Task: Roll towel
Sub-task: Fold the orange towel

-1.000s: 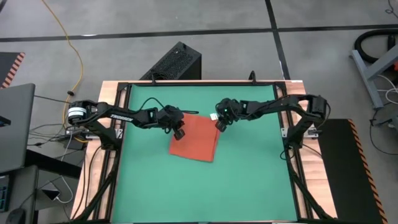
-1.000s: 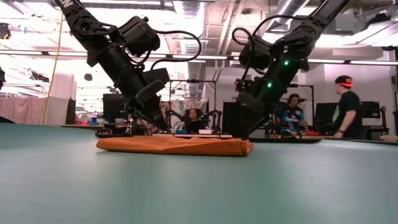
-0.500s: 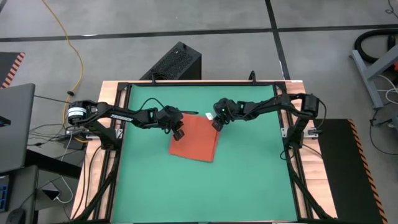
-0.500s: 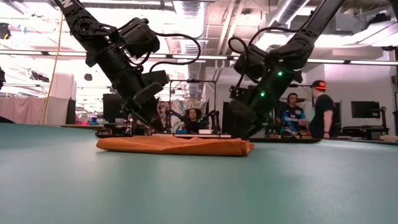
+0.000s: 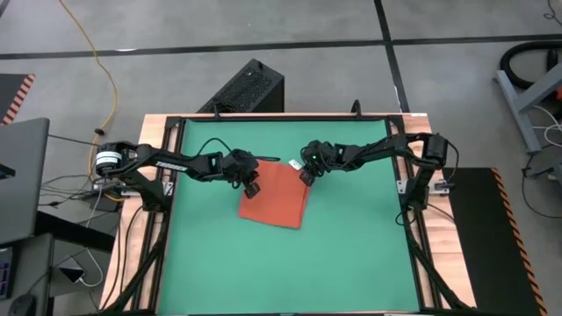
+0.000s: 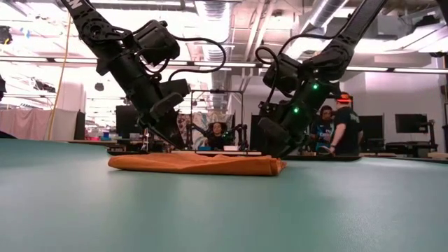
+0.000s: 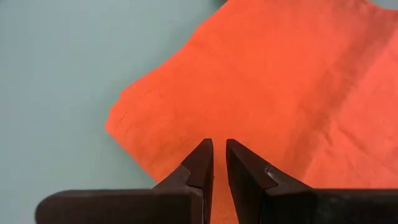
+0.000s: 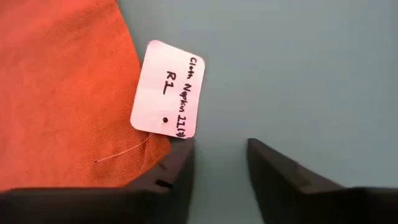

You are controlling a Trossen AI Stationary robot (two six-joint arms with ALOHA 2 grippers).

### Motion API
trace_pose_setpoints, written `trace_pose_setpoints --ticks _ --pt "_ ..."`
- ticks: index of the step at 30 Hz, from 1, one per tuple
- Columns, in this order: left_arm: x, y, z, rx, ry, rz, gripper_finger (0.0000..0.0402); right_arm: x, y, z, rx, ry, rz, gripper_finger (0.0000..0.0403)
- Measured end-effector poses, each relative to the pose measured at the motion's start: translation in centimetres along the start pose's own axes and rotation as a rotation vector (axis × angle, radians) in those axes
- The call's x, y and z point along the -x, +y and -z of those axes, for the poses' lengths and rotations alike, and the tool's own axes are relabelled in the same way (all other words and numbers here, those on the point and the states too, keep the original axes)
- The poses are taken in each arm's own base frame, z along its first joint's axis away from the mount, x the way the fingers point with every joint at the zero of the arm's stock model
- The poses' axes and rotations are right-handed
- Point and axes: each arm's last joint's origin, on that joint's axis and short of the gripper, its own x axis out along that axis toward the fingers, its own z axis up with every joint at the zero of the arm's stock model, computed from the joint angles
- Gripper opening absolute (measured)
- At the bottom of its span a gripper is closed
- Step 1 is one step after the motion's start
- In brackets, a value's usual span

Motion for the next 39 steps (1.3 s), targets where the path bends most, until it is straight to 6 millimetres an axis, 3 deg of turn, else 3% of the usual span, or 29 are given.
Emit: trace_pose_setpoints --ticks 6,14,18,22,26,29,34,39 --pt "0.0 0.0 0.0 -0.001 0.002 -0.001 0.0034 0.0 0.5 0.1 0.016 -0.006 -0.013 0.0021" --pt "0.0 0.0 0.1 -0.001 0.006 -0.002 0.0034 2.8 1.6 -1.0 0.055 -0.041 -0.056 0.0013" --pt "0.0 0.0 0.0 -0.001 0.004 -0.007 0.0034 4.7 1.3 -1.3 0.014 -0.027 -0.055 0.0045" --pt "0.0 0.0 0.0 -0.001 0.002 -0.006 0.0034 5.1 0.8 -1.5 -0.022 -0.023 -0.042 0.0119" --pt "0.0 0.0 0.0 -0.001 0.002 -0.004 0.0034 3.5 0.5 -1.2 -0.029 -0.003 -0.035 0.0204" --pt "0.0 0.0 0.1 0.002 0.005 -0.001 0.0034 2.0 0.3 -0.4 -0.031 0.049 -0.015 0.0245" --pt "0.0 0.0 0.1 0.003 0.006 -0.001 0.0034 1.3 0.2 -0.3 -0.039 0.053 -0.010 0.0257" --pt "0.0 0.0 0.1 0.003 0.008 -0.006 0.0034 2.0 0.4 -0.8 -0.026 0.015 -0.055 0.0242"
